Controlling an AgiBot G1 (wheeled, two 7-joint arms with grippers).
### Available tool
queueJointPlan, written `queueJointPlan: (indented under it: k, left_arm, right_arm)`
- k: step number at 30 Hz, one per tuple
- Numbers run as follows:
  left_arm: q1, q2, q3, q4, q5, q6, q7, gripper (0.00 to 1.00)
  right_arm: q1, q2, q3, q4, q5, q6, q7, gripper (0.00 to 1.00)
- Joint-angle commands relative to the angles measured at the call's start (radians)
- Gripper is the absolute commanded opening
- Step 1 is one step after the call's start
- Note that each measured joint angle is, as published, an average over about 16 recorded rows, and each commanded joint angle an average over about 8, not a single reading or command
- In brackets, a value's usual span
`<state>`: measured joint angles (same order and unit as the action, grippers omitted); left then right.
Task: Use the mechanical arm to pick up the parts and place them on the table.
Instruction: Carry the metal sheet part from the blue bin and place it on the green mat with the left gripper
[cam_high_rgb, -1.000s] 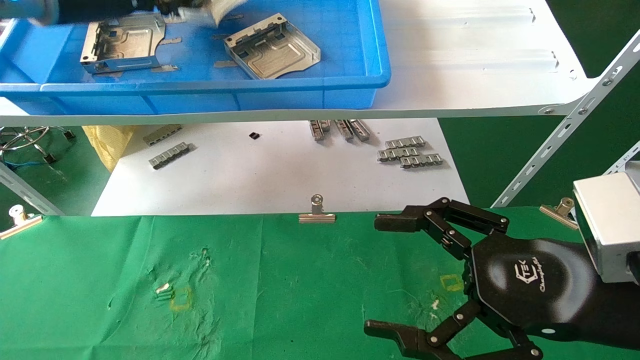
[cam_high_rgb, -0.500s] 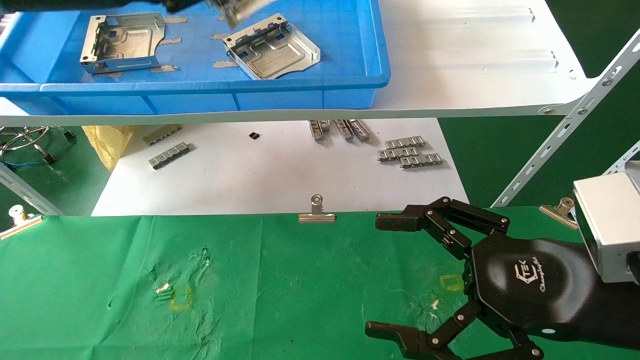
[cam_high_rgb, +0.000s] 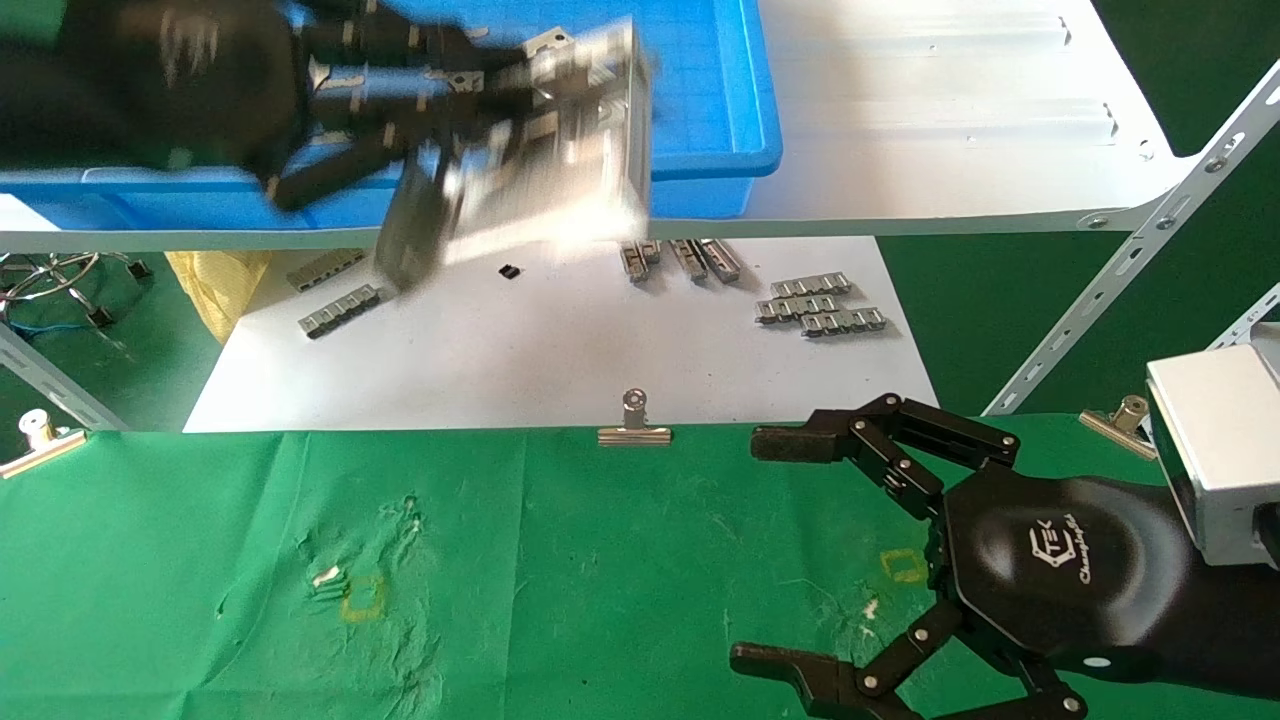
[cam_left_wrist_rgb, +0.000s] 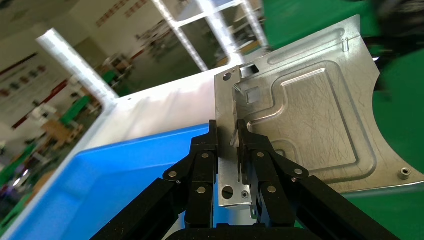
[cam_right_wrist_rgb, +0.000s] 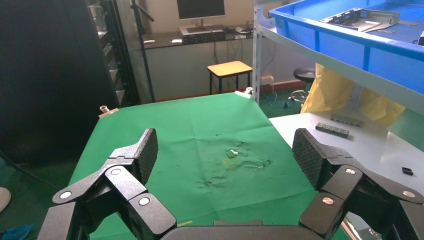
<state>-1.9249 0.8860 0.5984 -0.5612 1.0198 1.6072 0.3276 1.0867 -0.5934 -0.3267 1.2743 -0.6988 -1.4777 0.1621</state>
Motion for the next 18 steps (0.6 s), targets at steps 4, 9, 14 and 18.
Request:
queueJointPlan:
  k: [4,9,14,18]
  left_arm:
    - [0.088,-0.102,0.089,-0.184,-0.106,-0.006,0.026,0.00]
    - [0.117,-0.166,0.199,-0.224,-0.061,-0.017,0.132,0.00]
    - [0.133,-0.176,0.297,-0.180,0.039,-0.021,0.272,0.00]
    - [0.166,-0.174,0.345,-0.125,0.063,-0.026,0.413,0.00]
  right_arm:
    - [0.000,0.000,0.000,0.000,0.000,0.000,0.000,1.00]
    - [0.000,0.000,0.000,0.000,0.000,0.000,0.000,1.00]
    - [0.000,0.000,0.000,0.000,0.000,0.000,0.000,1.00]
    - [0.000,0.000,0.000,0.000,0.000,0.000,0.000,1.00]
